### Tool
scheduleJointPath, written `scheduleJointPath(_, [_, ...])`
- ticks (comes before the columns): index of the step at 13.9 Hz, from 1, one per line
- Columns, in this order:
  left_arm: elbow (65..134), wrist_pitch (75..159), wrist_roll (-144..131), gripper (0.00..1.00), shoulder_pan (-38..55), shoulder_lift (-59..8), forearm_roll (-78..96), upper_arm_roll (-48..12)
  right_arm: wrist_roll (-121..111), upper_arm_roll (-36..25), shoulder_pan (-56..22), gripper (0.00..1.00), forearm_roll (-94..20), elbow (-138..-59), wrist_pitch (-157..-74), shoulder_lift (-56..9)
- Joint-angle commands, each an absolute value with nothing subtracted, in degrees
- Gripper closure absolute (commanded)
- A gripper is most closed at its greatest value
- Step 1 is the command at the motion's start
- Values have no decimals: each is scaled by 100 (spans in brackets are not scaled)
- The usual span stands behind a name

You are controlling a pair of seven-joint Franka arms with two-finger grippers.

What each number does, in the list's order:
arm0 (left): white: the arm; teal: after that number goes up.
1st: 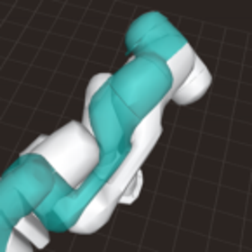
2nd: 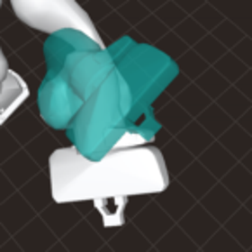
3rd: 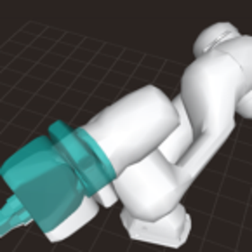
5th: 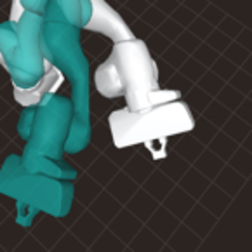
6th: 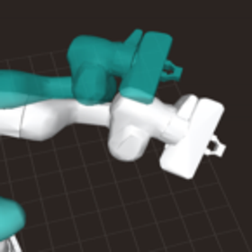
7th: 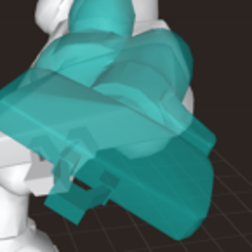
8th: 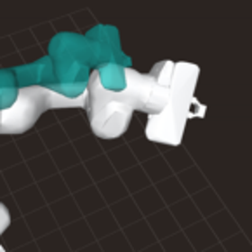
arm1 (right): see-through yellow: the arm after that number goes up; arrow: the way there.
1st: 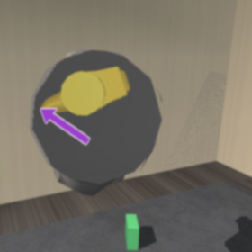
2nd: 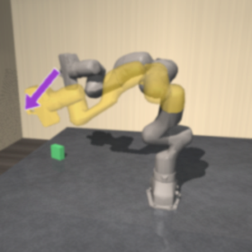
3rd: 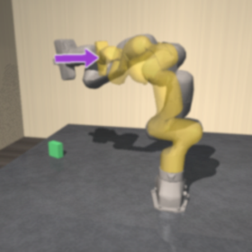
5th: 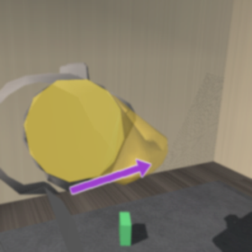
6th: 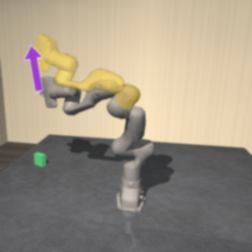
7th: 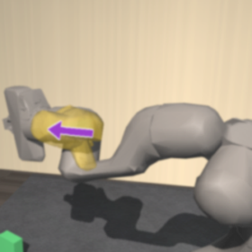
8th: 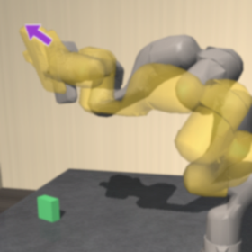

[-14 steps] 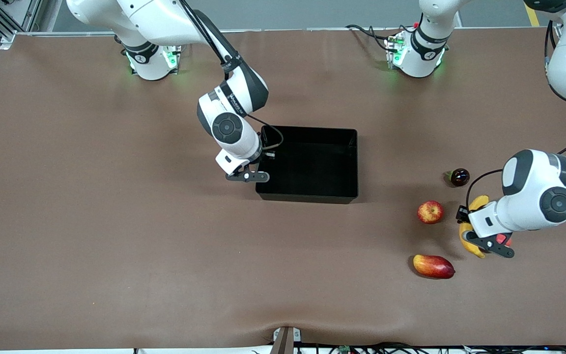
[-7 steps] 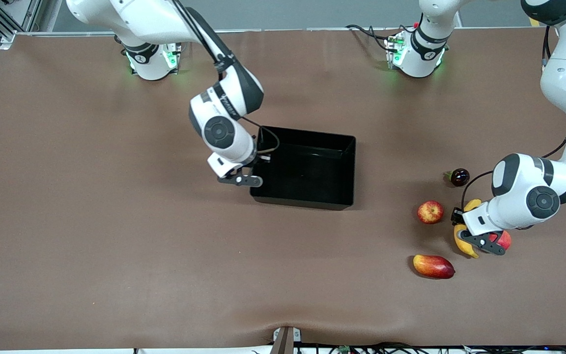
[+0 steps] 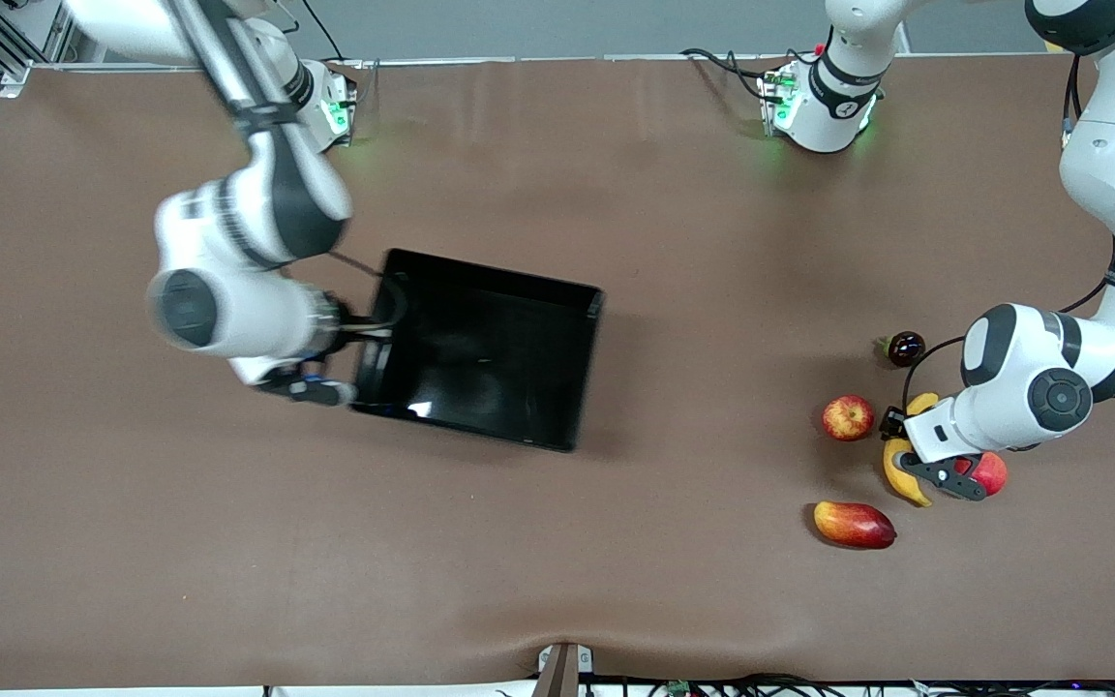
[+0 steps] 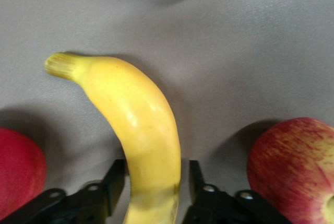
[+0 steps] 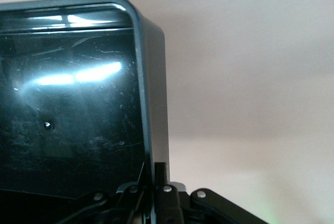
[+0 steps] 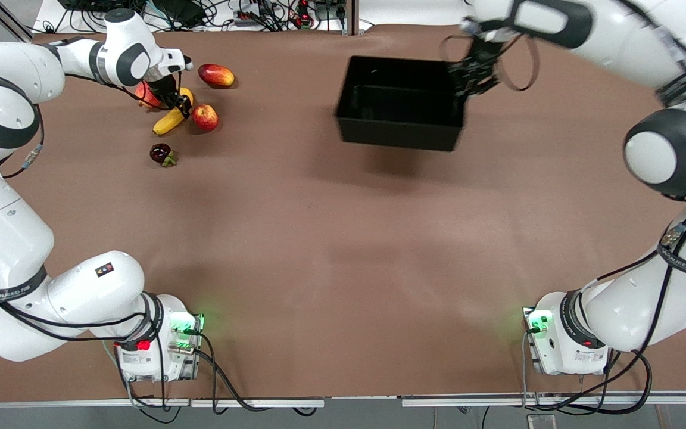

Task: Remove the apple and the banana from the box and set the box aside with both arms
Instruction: 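Release the banana by the apples while the right gripper drags the box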

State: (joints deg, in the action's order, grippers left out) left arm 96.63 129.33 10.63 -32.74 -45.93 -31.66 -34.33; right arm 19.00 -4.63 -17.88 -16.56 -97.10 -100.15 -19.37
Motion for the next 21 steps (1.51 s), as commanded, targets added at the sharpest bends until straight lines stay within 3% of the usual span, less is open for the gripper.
scheduleJointPath(1, [9914,12973,975,0,-3471,-4229,-3226,-3498,717,-369,-802,100,-1548,-9852,-9809,-1819])
scheduleJointPath(4, [9976,12938,879,0,-3594,-3492,-3146,-3612,-400,-352,76,100,-732,-9888,-10001,-1950])
scheduleJointPath(9, [9967,12578,949,0,-3718,-2331,-1945,-3700,-1477,-360,1290,100,-686,-10037,-10537,-2276])
scheduleJointPath(15, [9739,11025,379,0,-3718,-916,-496,-3788,-2196,-343,2003,100,-694,-10406,-11600,-2794])
scheduleJointPath(17, [9118,10200,491,0,-3718,-835,-483,-3762,-2241,-343,1995,100,-694,-10415,-11610,-2830])
scheduleJointPath(18, [8714,9813,536,0,-3718,-878,-588,-3753,-2233,-351,1978,64,-694,-10406,-11567,-2830])
scheduleJointPath(19, [8449,9678,536,0,-3726,-888,-772,-3753,-2259,-343,2012,1,-694,-10406,-11549,-2830])
scheduleJointPath(21, [8280,9633,545,0,-3753,-844,-888,-3735,-2661,-334,2004,0,-712,-10075,-11052,-2717])
